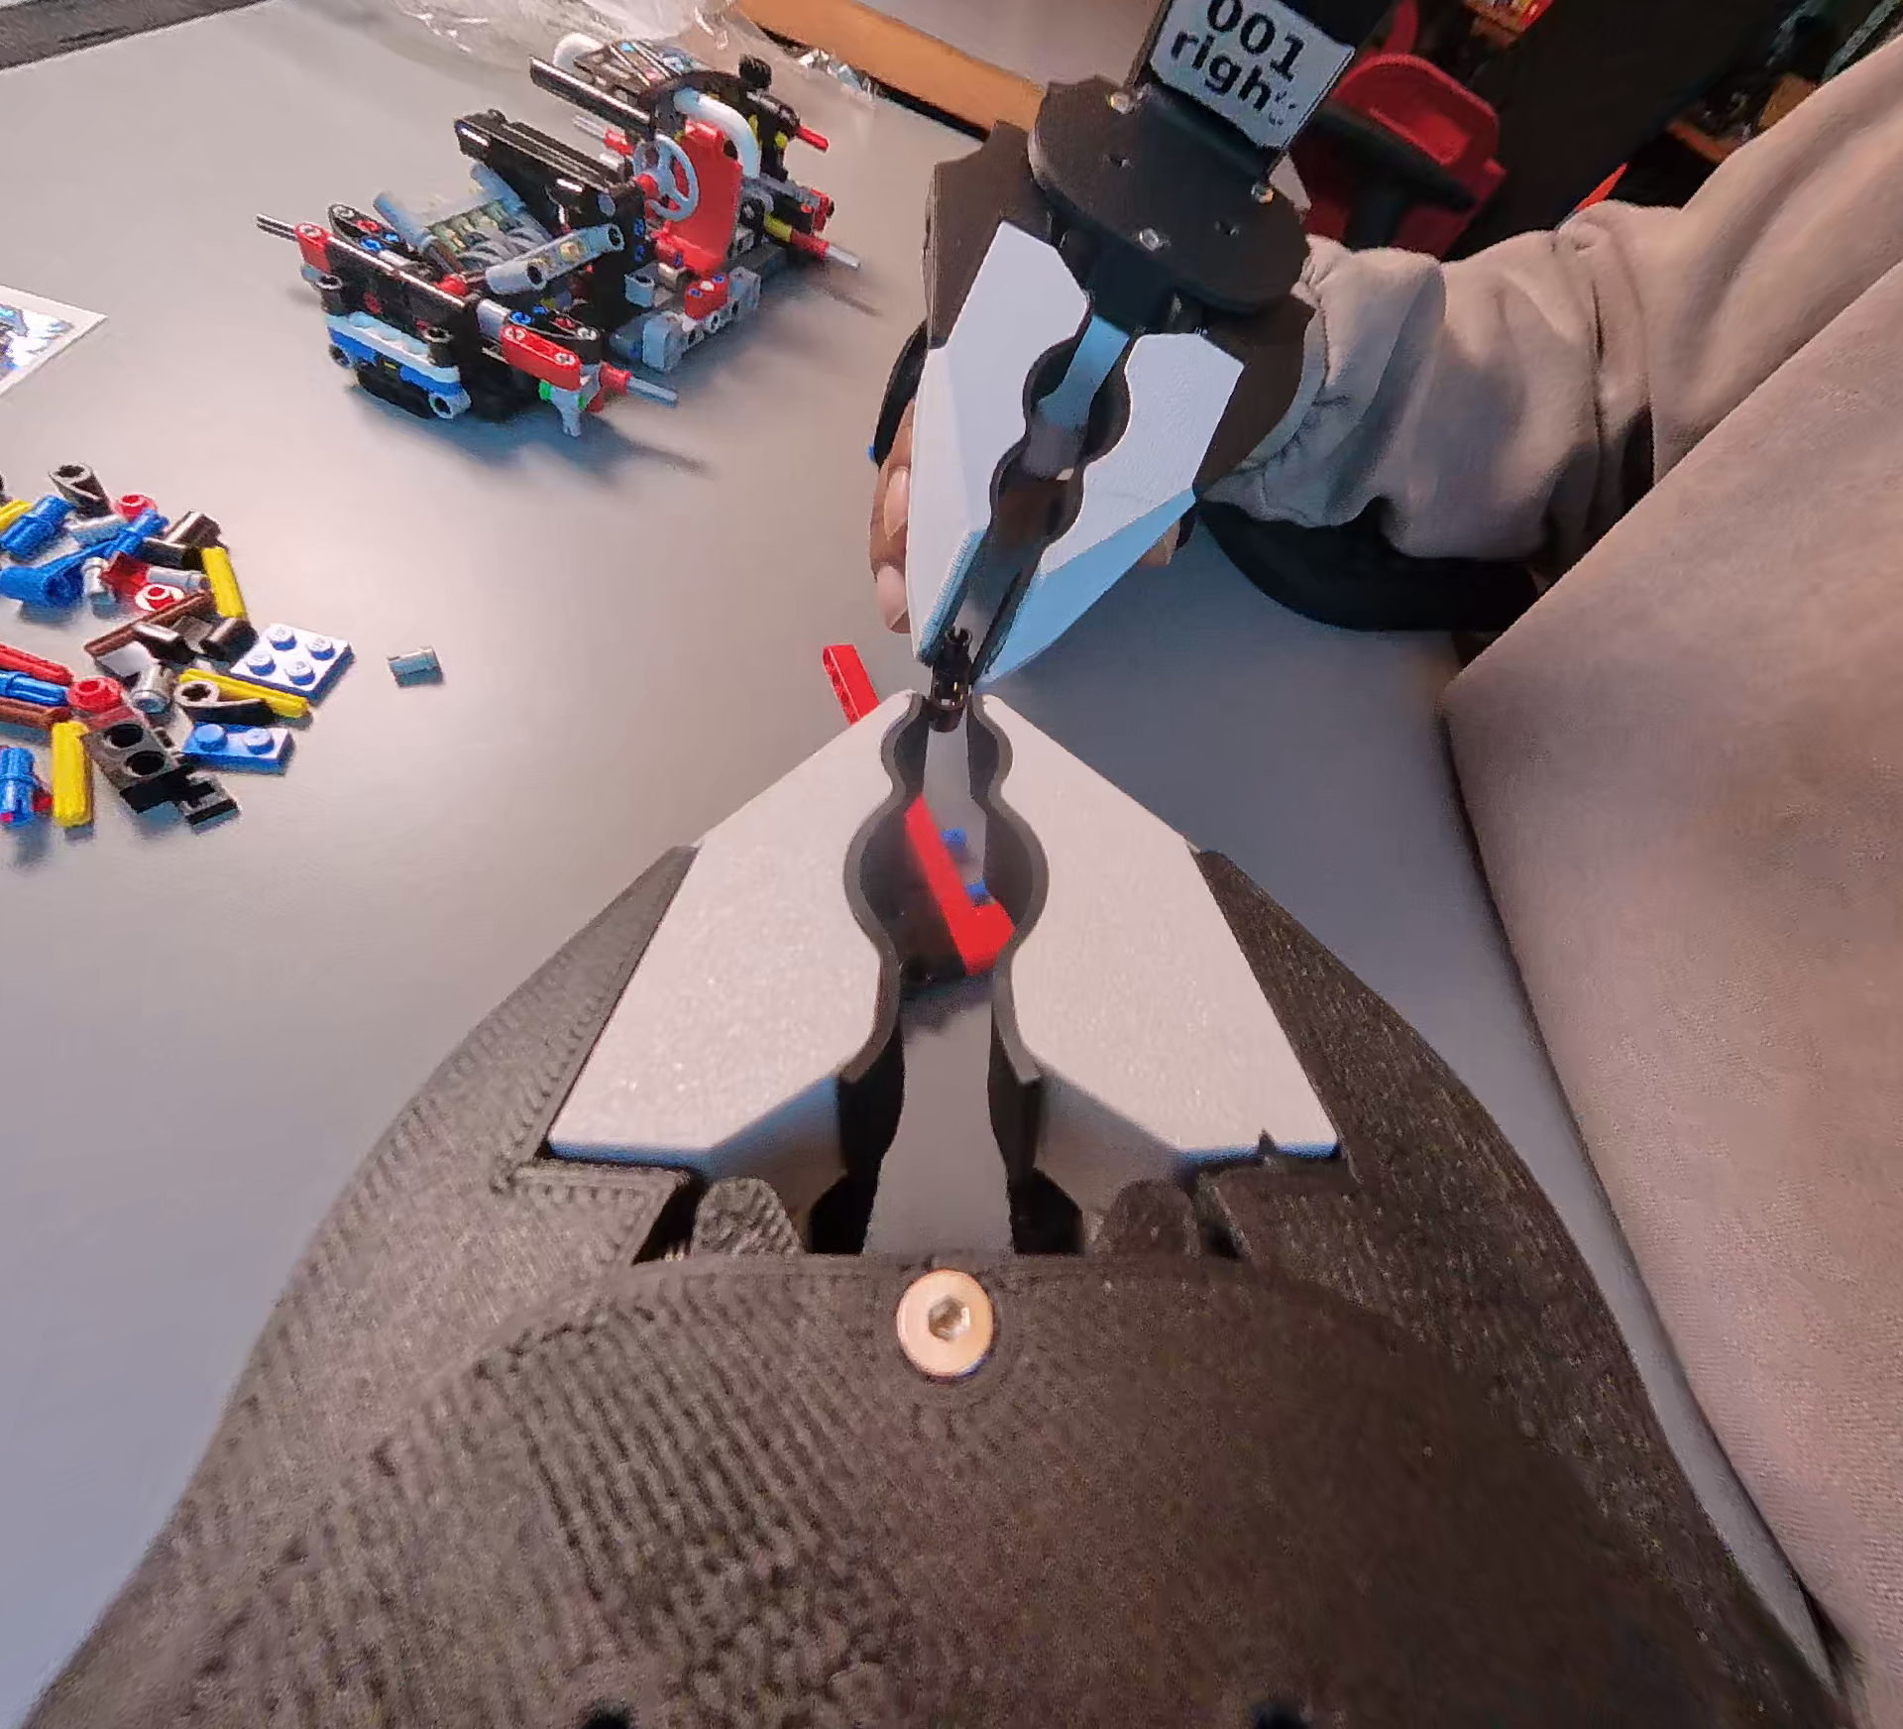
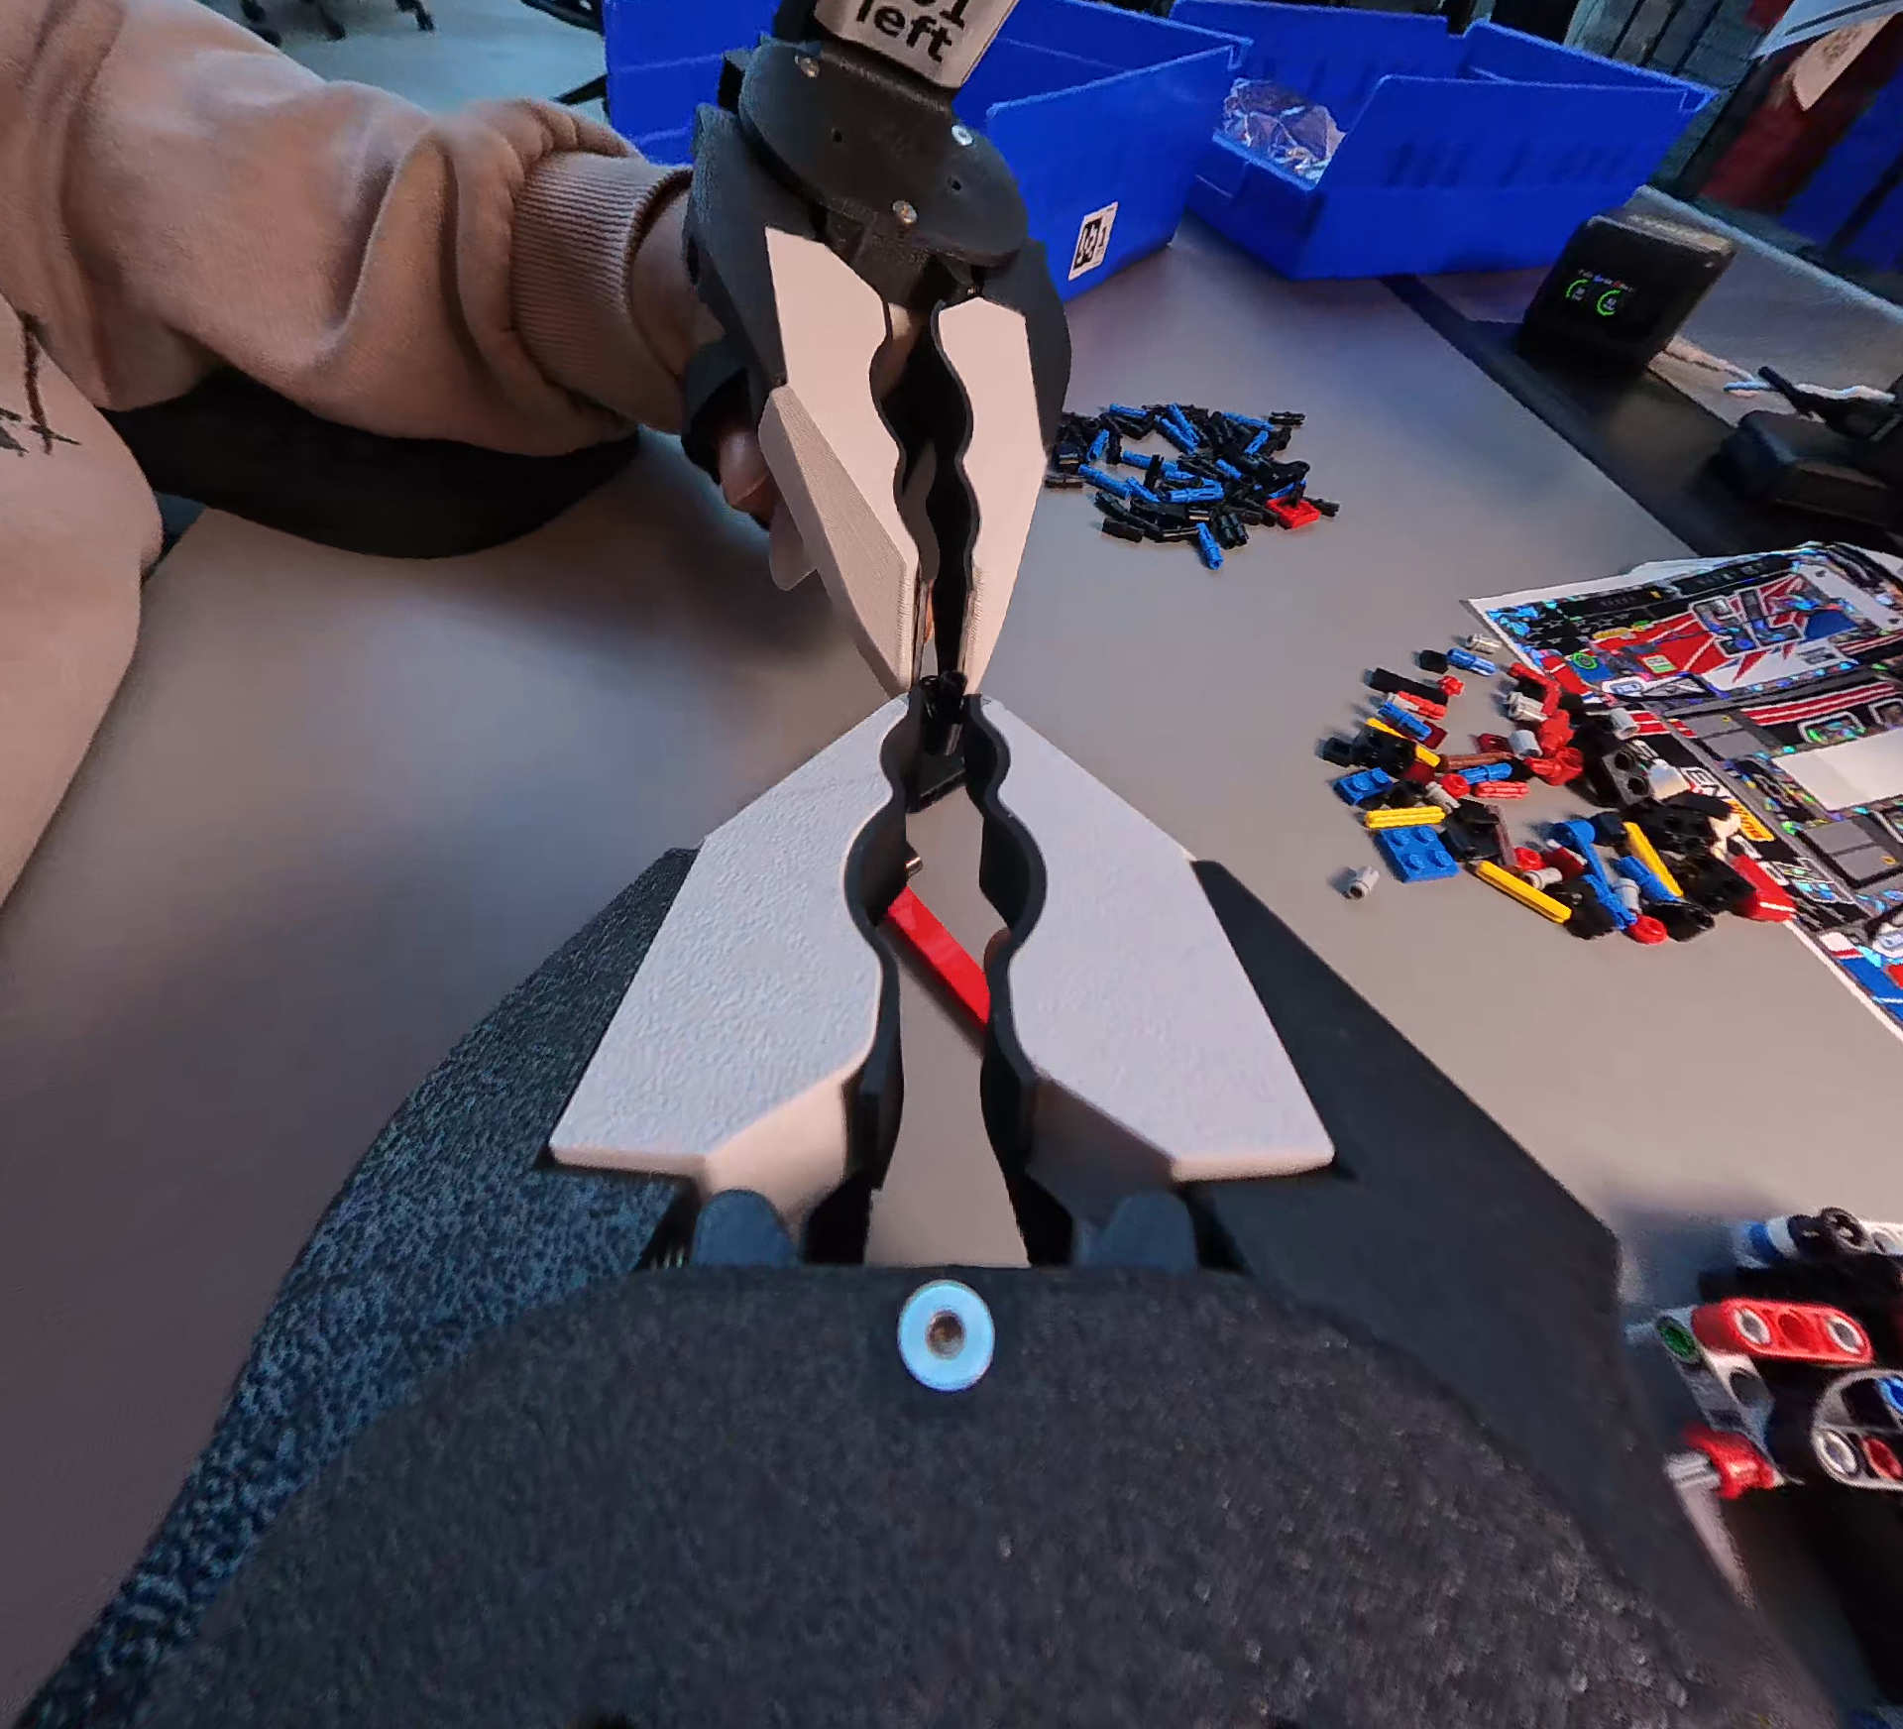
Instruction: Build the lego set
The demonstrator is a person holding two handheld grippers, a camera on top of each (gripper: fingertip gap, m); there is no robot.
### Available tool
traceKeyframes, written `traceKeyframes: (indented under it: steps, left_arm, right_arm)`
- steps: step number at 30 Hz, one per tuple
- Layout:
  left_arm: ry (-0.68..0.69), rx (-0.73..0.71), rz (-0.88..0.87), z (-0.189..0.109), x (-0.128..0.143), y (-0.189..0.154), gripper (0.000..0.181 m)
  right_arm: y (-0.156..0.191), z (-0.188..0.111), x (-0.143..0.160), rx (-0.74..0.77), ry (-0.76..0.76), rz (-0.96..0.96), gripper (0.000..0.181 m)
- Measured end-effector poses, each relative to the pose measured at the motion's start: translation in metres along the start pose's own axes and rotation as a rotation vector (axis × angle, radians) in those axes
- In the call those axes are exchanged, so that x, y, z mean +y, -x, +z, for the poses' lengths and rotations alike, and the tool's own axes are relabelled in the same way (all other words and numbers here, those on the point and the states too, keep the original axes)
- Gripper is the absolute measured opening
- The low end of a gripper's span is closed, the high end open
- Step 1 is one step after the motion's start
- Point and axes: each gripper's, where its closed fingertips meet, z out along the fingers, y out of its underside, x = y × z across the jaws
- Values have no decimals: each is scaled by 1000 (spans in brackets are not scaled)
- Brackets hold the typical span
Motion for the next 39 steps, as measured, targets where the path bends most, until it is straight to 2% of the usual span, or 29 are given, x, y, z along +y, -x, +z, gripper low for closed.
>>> traceKeyframes:
  steps: [6,10,13,15,20,23,29,34,39]
  left_arm:
    - [-136,42,-109,-11,-18,5,1]
    - [-81,-36,-64,-13,-11,16,4]
    - [-21,-117,19,-17,-4,24,17]
    - [-3,-118,50,-18,-3,22,27]
    - [-5,-34,24,-11,-1,9,22]
    - [-56,73,-36,-7,-8,-6,18]
    - [-236,255,-345,-14,-33,-13,12]
    - [-238,311,-416,-9,-30,-17,5]
    - [-243,300,-440,-11,-30,-12,6]
  right_arm:
    - [-6,-7,-12,12,-77,51,4]
    - [-1,-4,-1,-14,-16,42,4]
    - [3,-1,3,-28,13,40,5]
    - [3,0,5,-24,18,44,5]
    - [2,-1,-2,-15,-24,40,4]
    - [4,-4,-13,-6,-87,-13,4]
    - [9,-7,-27,55,-130,-199,5]
    - [14,-4,-27,79,-106,-300,5]
    - [11,-5,-28,108,-107,-327,5]
